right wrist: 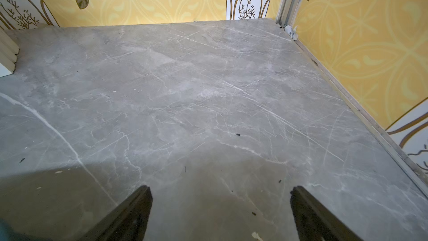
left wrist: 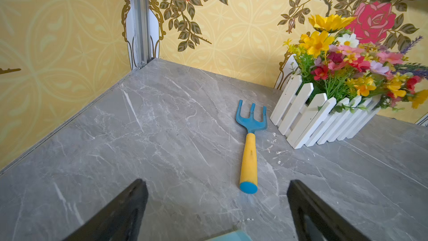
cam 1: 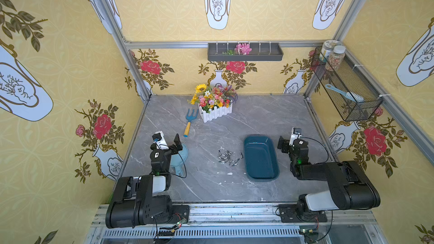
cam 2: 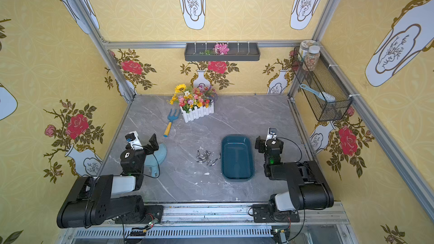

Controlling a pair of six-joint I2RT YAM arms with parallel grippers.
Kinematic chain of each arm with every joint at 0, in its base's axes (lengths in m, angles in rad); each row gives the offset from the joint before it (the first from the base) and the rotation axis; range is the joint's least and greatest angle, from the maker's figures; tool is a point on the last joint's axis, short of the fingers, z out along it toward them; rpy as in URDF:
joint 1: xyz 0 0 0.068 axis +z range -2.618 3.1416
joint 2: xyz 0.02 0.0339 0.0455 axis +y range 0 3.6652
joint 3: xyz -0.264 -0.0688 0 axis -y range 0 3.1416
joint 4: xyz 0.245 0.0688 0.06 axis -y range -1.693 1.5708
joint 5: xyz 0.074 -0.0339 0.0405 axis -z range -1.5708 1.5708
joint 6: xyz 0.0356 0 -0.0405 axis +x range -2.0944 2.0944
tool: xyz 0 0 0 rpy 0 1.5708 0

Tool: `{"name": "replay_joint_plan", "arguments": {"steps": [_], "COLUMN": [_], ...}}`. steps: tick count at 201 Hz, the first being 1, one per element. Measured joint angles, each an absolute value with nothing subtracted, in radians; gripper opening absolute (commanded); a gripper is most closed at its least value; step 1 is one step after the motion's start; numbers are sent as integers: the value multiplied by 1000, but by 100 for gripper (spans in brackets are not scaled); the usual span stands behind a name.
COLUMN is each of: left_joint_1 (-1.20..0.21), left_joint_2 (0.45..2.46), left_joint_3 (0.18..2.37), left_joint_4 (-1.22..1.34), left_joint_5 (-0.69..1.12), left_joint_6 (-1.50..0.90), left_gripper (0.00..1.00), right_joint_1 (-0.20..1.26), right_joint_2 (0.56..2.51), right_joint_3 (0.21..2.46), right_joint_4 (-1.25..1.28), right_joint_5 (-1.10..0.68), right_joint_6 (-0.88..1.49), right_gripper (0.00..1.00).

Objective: Put the bit on the desktop into the storage box
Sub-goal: Pick up the storage box at the center of the board.

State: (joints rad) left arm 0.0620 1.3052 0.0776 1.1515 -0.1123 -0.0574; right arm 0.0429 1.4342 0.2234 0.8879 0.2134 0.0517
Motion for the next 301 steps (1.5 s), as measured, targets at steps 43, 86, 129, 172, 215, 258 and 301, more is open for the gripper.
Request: {"name": "replay_joint_plan", "arguments": {"steps": [43, 86, 129, 172, 215, 258, 301], "left_joint_1": [62, 62, 62, 62, 62, 60, 59], "left_joint_2": [1305, 1305, 1305, 1304, 1087, 819, 722], "left_joint_3": [78, 78, 78, 77, 28, 63, 157], "left_joint_4": [1151, 1151, 1151, 1151, 1105, 932, 775], "left_joint_5": [-112, -112, -109, -109, -129, -169, -126], "left_joint_6": [-57, -57, -57, -57, -60, -130, -344], "left_gripper": [100, 100, 100, 100, 100, 100, 100], "right_joint_1": [43, 43, 41, 38, 21, 25, 25], "right_joint_2": [1434, 1434, 1434, 1431, 1351, 1144, 998], "right_joint_3": [223, 223, 223, 223, 221, 292, 480], "right_joint_4": [888, 888, 888, 886, 843, 653, 305], "right_joint_5": [213, 213, 212, 211, 226, 281, 276], "right_joint_6": [52, 52, 52, 52, 75, 101, 161], "right_gripper": [97, 97, 97, 97, 97, 97, 97]}}
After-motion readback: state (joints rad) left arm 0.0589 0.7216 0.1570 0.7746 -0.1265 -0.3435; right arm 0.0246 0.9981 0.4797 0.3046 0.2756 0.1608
